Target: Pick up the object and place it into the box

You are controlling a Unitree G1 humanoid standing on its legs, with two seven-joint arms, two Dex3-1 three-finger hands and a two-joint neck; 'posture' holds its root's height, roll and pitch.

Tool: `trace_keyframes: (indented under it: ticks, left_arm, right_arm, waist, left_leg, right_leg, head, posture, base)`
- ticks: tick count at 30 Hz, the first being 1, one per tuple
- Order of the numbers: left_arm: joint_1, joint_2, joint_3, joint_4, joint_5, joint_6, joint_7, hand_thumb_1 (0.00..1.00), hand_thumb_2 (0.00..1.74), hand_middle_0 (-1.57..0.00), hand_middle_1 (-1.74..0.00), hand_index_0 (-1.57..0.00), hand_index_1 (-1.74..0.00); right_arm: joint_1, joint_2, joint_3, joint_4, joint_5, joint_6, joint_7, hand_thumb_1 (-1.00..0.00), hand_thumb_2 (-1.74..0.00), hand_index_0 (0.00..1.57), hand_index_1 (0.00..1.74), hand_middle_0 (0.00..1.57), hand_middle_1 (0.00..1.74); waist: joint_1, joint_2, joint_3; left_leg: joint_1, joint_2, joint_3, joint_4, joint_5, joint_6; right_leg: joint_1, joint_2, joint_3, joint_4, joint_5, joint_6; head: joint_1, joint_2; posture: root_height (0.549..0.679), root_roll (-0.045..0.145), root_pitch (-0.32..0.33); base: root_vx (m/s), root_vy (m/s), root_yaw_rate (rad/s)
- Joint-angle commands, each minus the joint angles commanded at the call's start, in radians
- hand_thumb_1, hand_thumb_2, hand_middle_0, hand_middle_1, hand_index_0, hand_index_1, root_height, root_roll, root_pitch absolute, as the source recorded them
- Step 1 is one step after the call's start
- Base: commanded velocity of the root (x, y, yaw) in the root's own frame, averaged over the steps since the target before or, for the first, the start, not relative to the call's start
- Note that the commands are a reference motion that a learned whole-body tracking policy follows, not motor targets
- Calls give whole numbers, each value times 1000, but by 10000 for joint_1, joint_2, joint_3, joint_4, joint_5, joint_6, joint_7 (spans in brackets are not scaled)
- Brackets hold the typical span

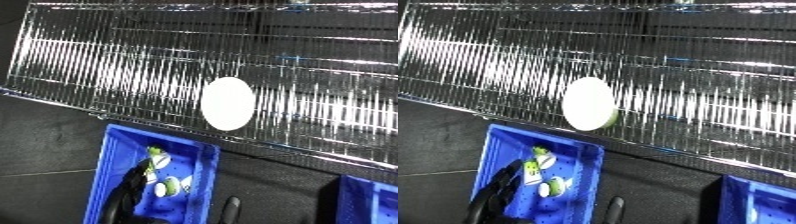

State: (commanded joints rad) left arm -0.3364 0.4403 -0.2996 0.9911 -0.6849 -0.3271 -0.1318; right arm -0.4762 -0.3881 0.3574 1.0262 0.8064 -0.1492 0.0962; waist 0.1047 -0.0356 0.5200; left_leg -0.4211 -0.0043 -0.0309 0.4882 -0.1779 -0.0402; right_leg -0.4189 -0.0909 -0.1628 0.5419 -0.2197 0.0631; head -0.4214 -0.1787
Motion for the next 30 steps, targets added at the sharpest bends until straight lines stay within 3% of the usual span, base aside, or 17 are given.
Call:
trace_keyframes:
  ticks: [3,10,20,25,30]
  left_arm:
    - [94,57,-149,-541,195,-430,-157,0,0,0,0,0,0]
    - [483,237,-733,-3085,-923,-381,-1631,0,0,0,0,0,0]
    - [463,1306,-1440,-6915,-1991,1251,-3100,0,0,0,0,0,0]
    - [337,1740,-1372,-8057,-2434,846,-2670,0,0,0,0,0,0]
    - [327,1916,-725,-9046,-1853,-328,-995,0,0,0,0,0,0]
  right_arm:
    - [51,61,12,97,109,-69,10,0,0,0,0,0,0]
    - [272,-108,-83,205,23,-73,20,0,0,0,0,0,0]
    - [450,-500,-274,277,616,96,97,0,0,0,0,0,0]
    - [580,-609,-304,321,806,10,207,0,0,0,0,0,0]
    - [815,-529,-390,373,1027,-272,340,0,0,0,0,0,0]
  waist:
    - [119,-36,0]
    - [380,52,0]
    - [607,253,0]
    - [647,280,0]
    - [774,194,0]
  left_leg:
    - [-14,11,-41,-58,-1,-1]
    - [-42,-37,-182,-169,-49,16]
    - [-127,-215,-393,-71,-165,46]
    - [-81,-240,-438,-170,-148,40]
    - [-146,-254,-505,-223,-133,29]
  right_leg:
    - [-4,-51,-62,8,5,24]
    - [-3,-192,-248,-13,70,97]
    - [23,-393,-453,-47,212,169]
    - [69,-417,-466,-195,304,206]
    - [40,-423,-514,-299,371,215]
  head:
    - [240,-73]
    - [1459,-113]
    - [2615,-237]
    - [2977,-259]
    - [3409,-197]
  posture:
    - [656,37,96]
    - [657,34,102]
    - [659,37,104]
    - [660,36,106]
    - [661,36,112]
  base:
    - [7,-13,85]
    - [-7,-6,115]
    - [-8,-14,112]
    - [1,-14,42]
    - [2,-52,71]
